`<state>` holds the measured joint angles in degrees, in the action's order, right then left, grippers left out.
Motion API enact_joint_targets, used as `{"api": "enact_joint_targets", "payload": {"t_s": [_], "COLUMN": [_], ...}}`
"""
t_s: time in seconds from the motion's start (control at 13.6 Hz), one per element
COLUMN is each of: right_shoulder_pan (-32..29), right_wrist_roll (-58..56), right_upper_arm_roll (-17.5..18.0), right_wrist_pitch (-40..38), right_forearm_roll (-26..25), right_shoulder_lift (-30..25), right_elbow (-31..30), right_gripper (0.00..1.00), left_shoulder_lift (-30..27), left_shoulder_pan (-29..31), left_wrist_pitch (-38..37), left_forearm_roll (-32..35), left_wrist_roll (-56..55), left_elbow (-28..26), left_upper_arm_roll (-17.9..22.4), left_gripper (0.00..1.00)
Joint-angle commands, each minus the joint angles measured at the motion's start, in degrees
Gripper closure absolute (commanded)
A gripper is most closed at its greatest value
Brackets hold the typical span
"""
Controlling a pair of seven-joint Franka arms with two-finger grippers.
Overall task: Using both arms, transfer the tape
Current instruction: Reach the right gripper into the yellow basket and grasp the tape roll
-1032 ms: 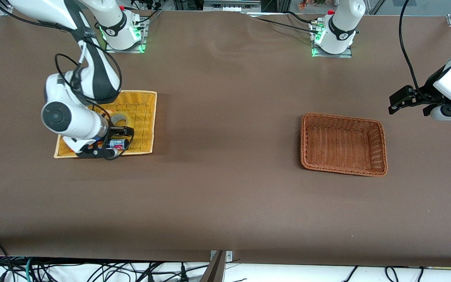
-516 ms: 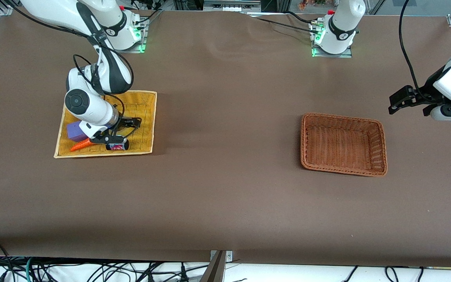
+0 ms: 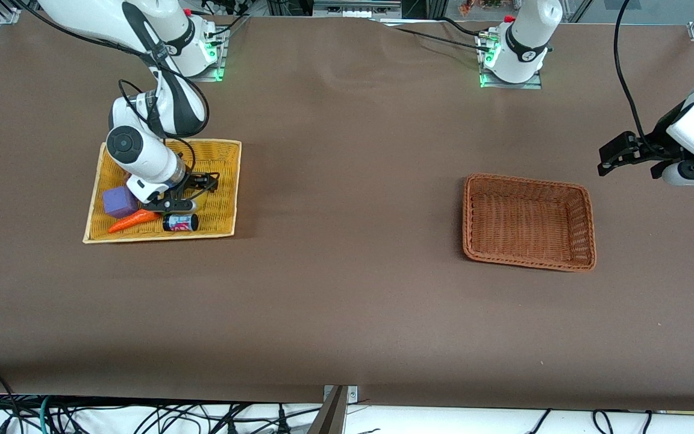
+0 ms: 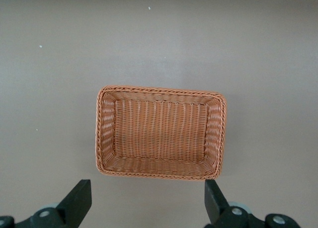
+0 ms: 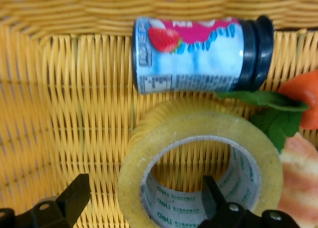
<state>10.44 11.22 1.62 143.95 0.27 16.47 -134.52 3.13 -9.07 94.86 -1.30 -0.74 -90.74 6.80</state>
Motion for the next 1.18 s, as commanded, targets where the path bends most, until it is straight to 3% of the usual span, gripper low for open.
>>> {"api": "enact_joint_targets", "payload": {"t_s": [0.0,0.07,0.15,0.22,0.74,0.96,1.11], "right_shoulder_pan": [-0.4,-0.4,-0.4,-0.4,-0.4,0.1,3.4], "right_wrist_roll": [0.4,0.5,0.4,0.4,0.0,5.9,14.0], "right_upper_arm_roll": [0.3,0.3,0.3,0.3,1.4,4.8,6.5], "right_wrist_pitch": [1.2,1.1,1.1,1.0,-2.0,-16.7,-22.8], "right_forearm_roll": [0.3,0.3,0.3,0.3,0.2,0.2,0.2], "right_shoulder_lift": [-1.4,-1.4,-1.4,-1.4,-4.2,-3.6,-0.2], "right_elbow": [-1.8,-1.7,-1.7,-1.6,2.1,15.6,25.6], "right_gripper": [0.21,0.75,0.96,1.00,1.00,1.00,1.00], "left_shoulder_lift": [0.7,0.7,0.7,0.7,0.7,0.7,0.9], "left_shoulder_pan": [0.0,0.0,0.0,0.0,0.0,0.0,-0.1], "left_wrist_pitch": [-1.3,-1.3,-1.3,-1.3,-1.3,-1.3,-1.3], "left_forearm_roll": [-0.6,-0.6,-0.6,-0.6,-0.6,-0.5,-0.5], "left_wrist_roll": [-0.2,-0.1,-0.2,-0.1,-0.2,-0.1,-0.1], "left_elbow": [1.8,1.8,1.8,1.8,1.8,1.8,1.8], "left_upper_arm_roll": [0.0,0.0,0.0,0.0,0.0,0.0,0.0], "left_gripper": [0.00,0.00,0.00,0.00,0.00,0.00,0.00]}}
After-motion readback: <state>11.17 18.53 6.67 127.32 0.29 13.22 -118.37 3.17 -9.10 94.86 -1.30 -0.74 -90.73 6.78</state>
